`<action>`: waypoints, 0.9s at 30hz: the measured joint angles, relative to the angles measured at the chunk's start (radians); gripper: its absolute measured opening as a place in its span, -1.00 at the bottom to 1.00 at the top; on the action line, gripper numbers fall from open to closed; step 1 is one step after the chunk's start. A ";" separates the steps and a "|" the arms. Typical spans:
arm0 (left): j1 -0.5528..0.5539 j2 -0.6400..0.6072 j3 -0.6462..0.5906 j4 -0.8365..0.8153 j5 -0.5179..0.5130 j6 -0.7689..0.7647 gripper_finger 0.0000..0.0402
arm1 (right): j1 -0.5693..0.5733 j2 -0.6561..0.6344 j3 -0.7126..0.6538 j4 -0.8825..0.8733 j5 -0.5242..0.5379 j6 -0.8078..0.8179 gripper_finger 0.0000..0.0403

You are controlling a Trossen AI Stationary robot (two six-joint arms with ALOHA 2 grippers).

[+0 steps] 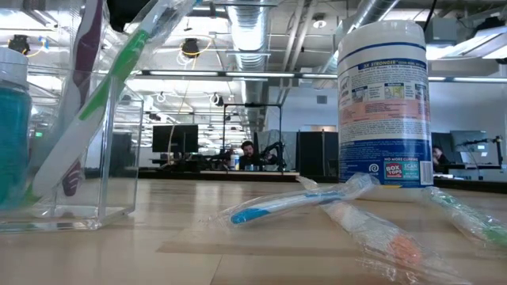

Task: Pick & Place toothbrushing station
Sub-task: Put the left blue toothbrush into the transparent organizer

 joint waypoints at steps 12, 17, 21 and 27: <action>-0.128 0.000 0.000 0.062 -0.140 0.049 -0.95 | -0.024 -0.051 -0.163 0.148 0.021 -0.059 -0.49; -0.131 0.000 -0.012 0.087 -0.148 0.049 -0.95 | -0.015 -0.182 -0.332 0.303 0.018 -0.060 -0.59; -0.131 0.000 -0.050 0.212 -0.134 0.096 -0.95 | -0.012 -0.293 -0.523 0.535 0.016 -0.053 -0.63; -0.127 0.000 -0.090 0.440 0.017 0.198 -0.94 | -0.016 -0.388 -0.771 0.830 0.015 -0.037 -0.64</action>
